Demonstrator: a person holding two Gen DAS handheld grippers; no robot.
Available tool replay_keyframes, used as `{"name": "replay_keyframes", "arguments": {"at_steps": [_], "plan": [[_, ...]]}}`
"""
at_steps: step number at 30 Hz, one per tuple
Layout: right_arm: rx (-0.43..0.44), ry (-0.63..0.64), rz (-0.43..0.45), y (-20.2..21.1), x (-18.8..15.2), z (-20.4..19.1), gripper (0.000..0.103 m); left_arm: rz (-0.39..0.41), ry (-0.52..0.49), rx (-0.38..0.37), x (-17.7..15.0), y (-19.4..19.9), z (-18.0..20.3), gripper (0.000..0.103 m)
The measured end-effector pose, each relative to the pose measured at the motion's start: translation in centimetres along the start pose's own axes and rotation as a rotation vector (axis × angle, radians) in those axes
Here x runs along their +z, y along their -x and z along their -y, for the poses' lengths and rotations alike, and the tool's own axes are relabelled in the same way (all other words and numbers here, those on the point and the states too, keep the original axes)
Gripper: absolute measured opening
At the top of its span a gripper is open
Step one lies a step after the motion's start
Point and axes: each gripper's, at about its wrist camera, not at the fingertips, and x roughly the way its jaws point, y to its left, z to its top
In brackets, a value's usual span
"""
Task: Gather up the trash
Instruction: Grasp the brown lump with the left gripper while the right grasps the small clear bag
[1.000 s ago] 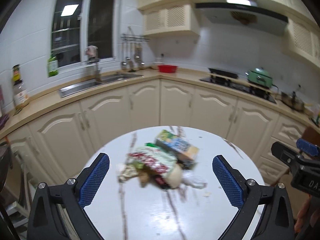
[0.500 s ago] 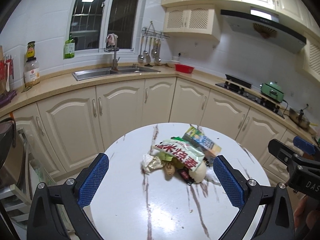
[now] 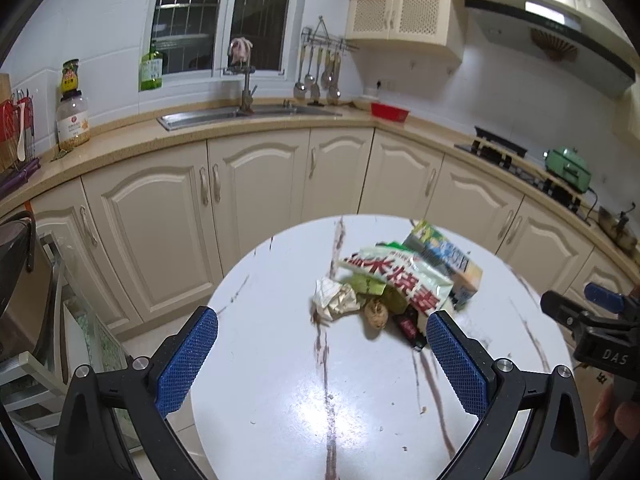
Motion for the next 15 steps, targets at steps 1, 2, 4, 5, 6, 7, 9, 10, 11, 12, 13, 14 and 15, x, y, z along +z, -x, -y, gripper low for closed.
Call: {"name": "replay_keyframes", "arguments": {"at_steps": [1,2,4,5,6,7,9,10,11,12,13,14,15], "plan": [[0.003,-0.002,-0.031,-1.1,-0.4,0.4,0.103,-0.011,-0.005,0.001,0.1,-0.7,0.1,0.102],[0.004,-0.005,-0.055,-1.9,-0.7,0.7,0.103,-0.026,-0.012,0.0,0.0,-1.7,0.4,0.102],[0.006,-0.009,-0.096,-3.4,-1.2,1.2,0.103,-0.048,-0.019,-0.003,0.0,-3.2,0.8,0.102],[0.009,-0.01,-0.117,-4.2,-1.5,1.4,0.103,-0.062,-0.023,-0.006,0.2,-4.2,1.1,0.102],[0.015,-0.01,-0.133,-4.9,-1.8,1.5,0.103,-0.071,-0.027,-0.006,0.2,-5.1,1.3,0.102],[0.025,-0.005,-0.155,-5.8,-2.1,1.6,0.103,-0.081,-0.032,-0.008,0.1,-5.9,1.6,0.102],[0.038,0.009,-0.183,-7.2,-2.5,1.5,0.1,-0.109,-0.038,-0.014,0.4,-7.8,2.1,0.102],[0.044,0.018,-0.199,-7.9,-2.7,1.4,0.097,-0.119,-0.039,-0.015,0.3,-8.6,2.4,0.102],[0.05,0.024,-0.22,-8.8,-3.0,1.3,0.096,-0.133,-0.04,-0.016,0.4,-9.6,2.6,0.102],[0.055,0.029,-0.234,-9.5,-3.1,1.2,0.094,-0.144,-0.04,-0.015,0.6,-10.3,2.8,0.102],[0.062,0.037,-0.251,-10.4,-3.4,1.2,0.092,-0.157,-0.041,-0.015,0.8,-11.2,2.9,0.102],[0.065,0.042,-0.261,-11.1,-3.5,1.1,0.09,-0.17,-0.04,-0.015,1.0,-12.1,3.1,0.102],[0.069,0.048,-0.271,-11.7,-3.7,1.1,0.089,-0.18,-0.038,-0.016,1.3,-12.8,3.1,0.102]]}}
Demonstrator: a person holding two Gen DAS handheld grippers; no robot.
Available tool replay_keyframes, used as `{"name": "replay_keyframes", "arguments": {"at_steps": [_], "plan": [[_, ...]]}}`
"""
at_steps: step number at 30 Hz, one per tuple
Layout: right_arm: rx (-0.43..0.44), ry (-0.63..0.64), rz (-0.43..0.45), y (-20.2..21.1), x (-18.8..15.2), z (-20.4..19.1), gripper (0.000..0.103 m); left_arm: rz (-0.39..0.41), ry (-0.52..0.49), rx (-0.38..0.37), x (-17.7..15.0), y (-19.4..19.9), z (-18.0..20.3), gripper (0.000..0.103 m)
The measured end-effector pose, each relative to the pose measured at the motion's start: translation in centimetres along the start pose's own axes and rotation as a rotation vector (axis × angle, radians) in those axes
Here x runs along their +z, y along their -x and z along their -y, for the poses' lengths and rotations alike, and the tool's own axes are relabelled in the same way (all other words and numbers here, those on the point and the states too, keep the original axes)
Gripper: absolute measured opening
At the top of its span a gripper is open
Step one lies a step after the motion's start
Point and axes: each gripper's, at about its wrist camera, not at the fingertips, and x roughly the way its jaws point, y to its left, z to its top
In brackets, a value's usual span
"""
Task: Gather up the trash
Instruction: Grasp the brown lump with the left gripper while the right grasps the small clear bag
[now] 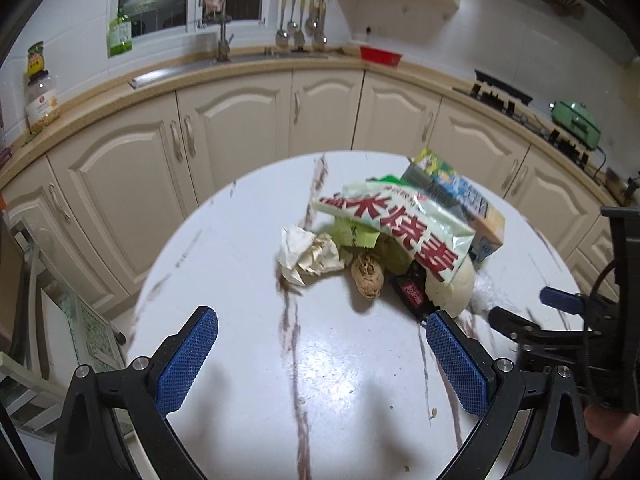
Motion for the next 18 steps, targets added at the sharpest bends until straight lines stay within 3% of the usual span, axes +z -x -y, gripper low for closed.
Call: {"name": "replay_keyframes", "arguments": {"at_steps": [3,7,9,11,18], "plan": [[0.018,0.018,-0.018,-1.6,0.3,0.1,0.089,-0.023,0.004,0.005,1.4,-1.9,0.2,0.102],[0.033,0.061,-0.022,-3.3,0.9,-0.3,0.077,-0.051,0.005,0.01,3.0,-4.6,0.7,0.102],[0.048,0.073,-0.008,-3.0,1.1,-0.4,0.059,-0.065,0.001,0.012,3.7,-6.1,1.1,0.102],[0.053,0.077,0.01,-2.6,1.3,-0.1,0.024,-0.082,-0.001,0.008,4.6,-7.8,1.6,0.101],[0.107,0.024,0.01,-2.1,1.0,2.0,0.018,-0.127,-0.012,0.017,6.2,-12.7,2.6,0.084]]}}
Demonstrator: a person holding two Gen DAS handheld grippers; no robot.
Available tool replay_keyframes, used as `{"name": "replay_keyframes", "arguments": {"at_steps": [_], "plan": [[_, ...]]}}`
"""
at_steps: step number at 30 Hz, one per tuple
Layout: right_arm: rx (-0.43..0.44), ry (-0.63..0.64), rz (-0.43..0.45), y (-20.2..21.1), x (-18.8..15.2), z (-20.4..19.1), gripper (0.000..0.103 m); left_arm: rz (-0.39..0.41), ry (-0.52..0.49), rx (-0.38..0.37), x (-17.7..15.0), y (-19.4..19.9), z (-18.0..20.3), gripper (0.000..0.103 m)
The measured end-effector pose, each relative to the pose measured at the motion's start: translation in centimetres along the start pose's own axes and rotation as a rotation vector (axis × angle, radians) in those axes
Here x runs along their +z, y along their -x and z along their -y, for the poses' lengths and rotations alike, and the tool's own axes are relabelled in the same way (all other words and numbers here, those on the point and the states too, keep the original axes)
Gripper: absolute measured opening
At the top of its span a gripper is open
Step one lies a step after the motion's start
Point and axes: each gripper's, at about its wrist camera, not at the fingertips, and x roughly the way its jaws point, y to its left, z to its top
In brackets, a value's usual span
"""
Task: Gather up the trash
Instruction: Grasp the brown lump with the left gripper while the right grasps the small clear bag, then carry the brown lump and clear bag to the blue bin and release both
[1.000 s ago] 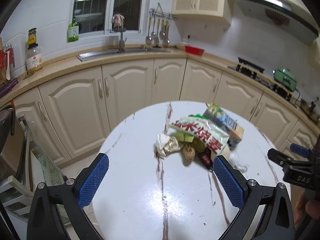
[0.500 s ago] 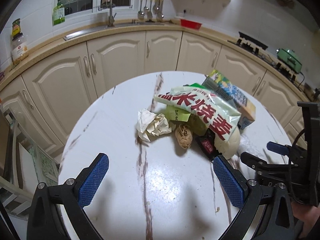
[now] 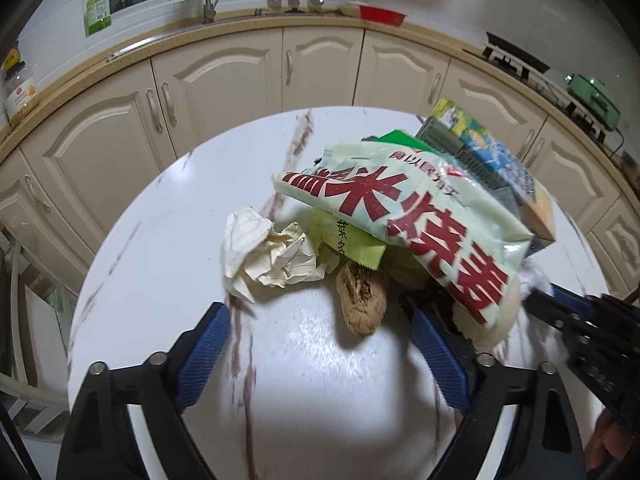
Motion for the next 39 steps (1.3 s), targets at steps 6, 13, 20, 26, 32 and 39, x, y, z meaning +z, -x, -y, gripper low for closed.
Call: {"name": "replay_keyframes", "arguments": {"at_steps": [6,13,20,26,32,39], "plan": [[0.022,-0.029,0.003,0.1,-0.2,0.7,0.017,0.017,-0.029,-0.02,1.2,-2.0,0.2,0.051],[0.044,-0.056,0.019,1.0,-0.5,1.0,0.014,0.016,-0.019,-0.098,1.0,-2.5,0.1,0.023],[0.052,-0.109,0.031,2.6,-1.7,2.4,0.014,0.045,-0.003,-0.115,-0.8,-0.6,-1.1,0.022],[0.078,-0.139,0.067,4.7,-2.7,2.9,0.013,0.092,-0.02,-0.101,-3.5,2.9,-0.9,0.022],[0.086,-0.153,0.133,7.9,-3.7,2.8,0.013,0.164,-0.063,-0.137,-5.7,7.5,1.8,0.022],[0.092,-0.189,0.244,13.2,-5.5,4.6,0.013,0.254,-0.141,-0.205,-7.0,12.3,6.4,0.022]]}}
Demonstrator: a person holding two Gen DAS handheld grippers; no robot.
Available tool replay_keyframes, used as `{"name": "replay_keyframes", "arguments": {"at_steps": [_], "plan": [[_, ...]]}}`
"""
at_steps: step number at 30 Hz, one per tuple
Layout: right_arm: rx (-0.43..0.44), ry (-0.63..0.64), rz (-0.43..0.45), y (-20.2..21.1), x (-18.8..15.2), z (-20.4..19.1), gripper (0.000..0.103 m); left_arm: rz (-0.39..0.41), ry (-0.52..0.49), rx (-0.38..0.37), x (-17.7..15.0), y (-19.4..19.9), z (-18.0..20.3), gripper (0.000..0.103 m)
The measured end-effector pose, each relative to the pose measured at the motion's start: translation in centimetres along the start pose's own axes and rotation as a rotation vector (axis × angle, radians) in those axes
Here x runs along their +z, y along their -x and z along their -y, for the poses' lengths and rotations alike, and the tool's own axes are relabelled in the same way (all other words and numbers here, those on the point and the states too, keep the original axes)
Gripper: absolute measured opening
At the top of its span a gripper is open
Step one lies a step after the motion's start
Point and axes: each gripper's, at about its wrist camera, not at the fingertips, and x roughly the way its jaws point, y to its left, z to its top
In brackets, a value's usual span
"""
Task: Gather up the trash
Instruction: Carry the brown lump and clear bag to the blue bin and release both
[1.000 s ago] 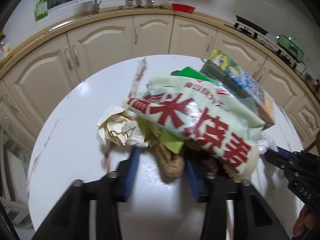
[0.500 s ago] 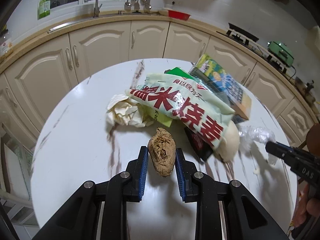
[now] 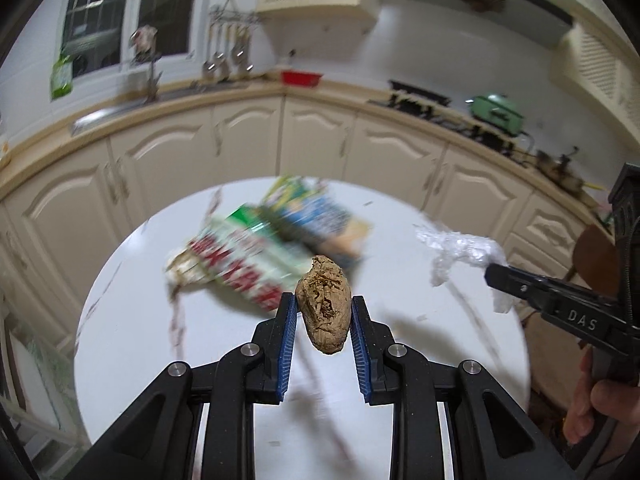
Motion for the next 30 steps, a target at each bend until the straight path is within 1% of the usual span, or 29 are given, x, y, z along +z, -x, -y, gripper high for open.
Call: {"name": "replay_keyframes", "arguments": {"at_steps": [4,7,8,10,14,17,19,23,27,28,30], "plan": [[-0.019,-0.023,0.07,3.8,0.0,2.1,0.013,0.042,-0.063,-0.053,0.3,1.1,4.7,0.022],[-0.056,-0.048,0.127,7.1,-0.1,4.3,0.013,0.06,-0.101,-0.094,0.8,1.0,7.9,0.023],[-0.073,-0.061,0.147,8.3,-0.2,5.3,0.013,0.066,-0.124,-0.116,0.9,0.9,9.6,0.023],[-0.104,-0.083,0.174,10.0,-0.5,6.9,0.013,0.067,-0.155,-0.146,1.2,0.6,11.9,0.023],[-0.189,-0.164,0.217,13.4,-1.8,11.6,0.013,0.044,-0.213,-0.234,1.2,-1.5,17.2,0.023],[-0.249,-0.254,0.212,14.7,-3.6,16.1,0.013,-0.021,-0.259,-0.311,0.4,-4.2,21.8,0.023],[-0.294,-0.332,0.189,14.8,-5.3,19.8,0.013,-0.066,-0.283,-0.347,-0.3,-5.7,24.3,0.023],[-0.338,-0.467,0.127,14.1,-9.0,26.4,0.013,-0.205,-0.347,-0.409,-3.1,-10.4,30.2,0.023],[-0.354,-0.58,0.028,11.4,-13.1,32.3,0.013,-0.314,-0.388,-0.419,-5.5,-15.0,33.9,0.023],[-0.35,-0.603,0.008,10.6,-13.9,33.3,0.013,-0.336,-0.396,-0.415,-6.1,-16.1,34.7,0.023],[-0.34,-0.648,-0.03,8.9,-15.6,35.2,0.013,-0.406,-0.404,-0.402,-7.4,-18.9,36.0,0.023]]}}
